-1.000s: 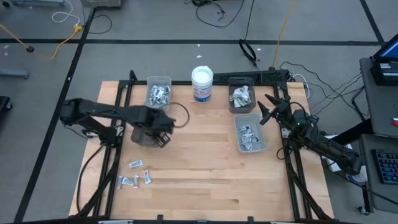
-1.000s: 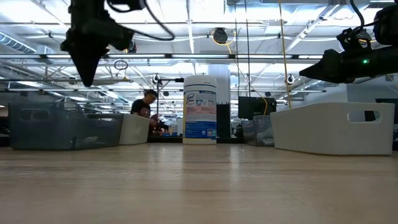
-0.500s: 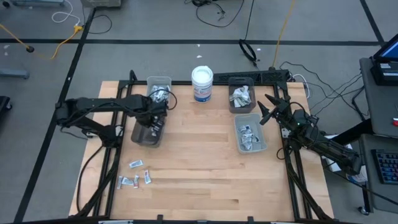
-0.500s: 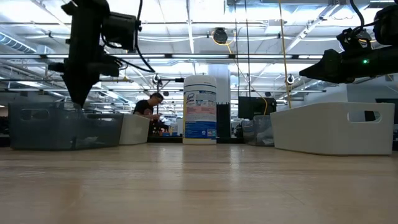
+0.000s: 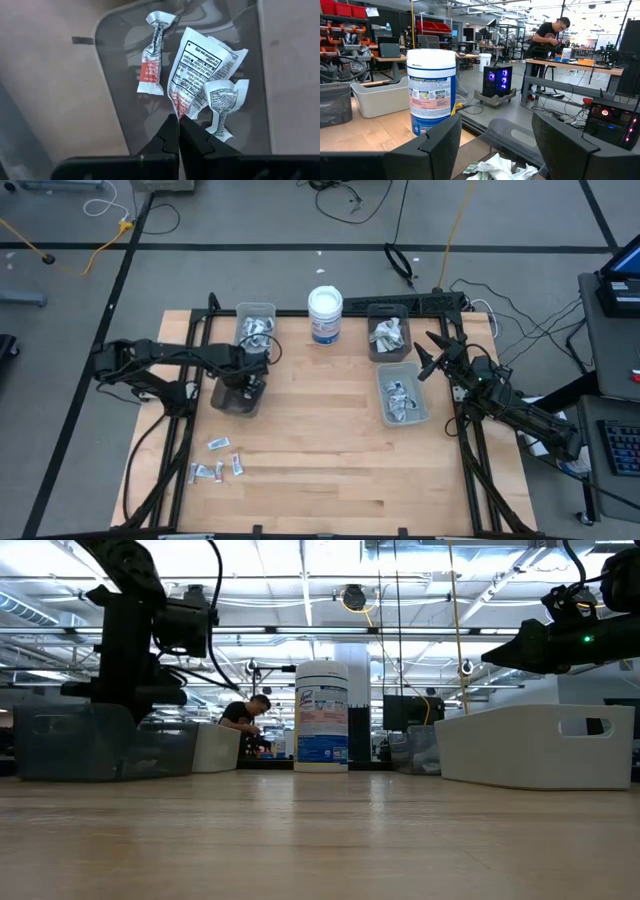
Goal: Pick & Place First Aid Supplies
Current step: Put the orange ointment pack into the left black bin
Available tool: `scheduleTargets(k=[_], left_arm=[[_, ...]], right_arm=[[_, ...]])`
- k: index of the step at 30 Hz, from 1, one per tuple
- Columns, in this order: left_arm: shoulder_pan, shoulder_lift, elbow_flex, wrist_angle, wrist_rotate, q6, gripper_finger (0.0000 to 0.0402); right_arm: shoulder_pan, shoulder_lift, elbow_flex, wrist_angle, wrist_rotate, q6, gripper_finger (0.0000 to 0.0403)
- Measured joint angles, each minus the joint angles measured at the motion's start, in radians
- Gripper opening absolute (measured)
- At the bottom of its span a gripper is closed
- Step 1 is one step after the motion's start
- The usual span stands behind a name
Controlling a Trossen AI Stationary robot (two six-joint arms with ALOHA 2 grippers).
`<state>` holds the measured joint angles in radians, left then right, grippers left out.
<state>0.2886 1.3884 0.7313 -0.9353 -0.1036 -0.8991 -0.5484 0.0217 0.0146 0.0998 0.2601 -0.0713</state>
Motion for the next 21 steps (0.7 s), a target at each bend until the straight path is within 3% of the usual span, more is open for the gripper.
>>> scheduleTargets(k=[7, 10, 17, 21], left_arm=[[0.000, 0.000, -0.015, 0.026, -0.019, -0.001, 0.0020], [-0.001, 0.000, -0.015, 0.025, -0.051, 0.007, 0.0053], [0.002, 0.000, -0.015, 0.024, -0.023, -0.008, 0.0157], [0.023, 0.000, -0.009, 0.002, 0.003, -0.050, 0.0190]], right_arm=[[0.000, 0.000, 0.000, 0.000, 0.000, 0.000, 0.0238], [0.000, 0.000, 0.000, 0.000, 0.000, 0.000, 0.0238], [0.000, 0.000, 0.000, 0.000, 0.000, 0.000, 0.0238], [0.000, 0.000, 0.000, 0.000, 0.000, 0.000, 0.0238]])
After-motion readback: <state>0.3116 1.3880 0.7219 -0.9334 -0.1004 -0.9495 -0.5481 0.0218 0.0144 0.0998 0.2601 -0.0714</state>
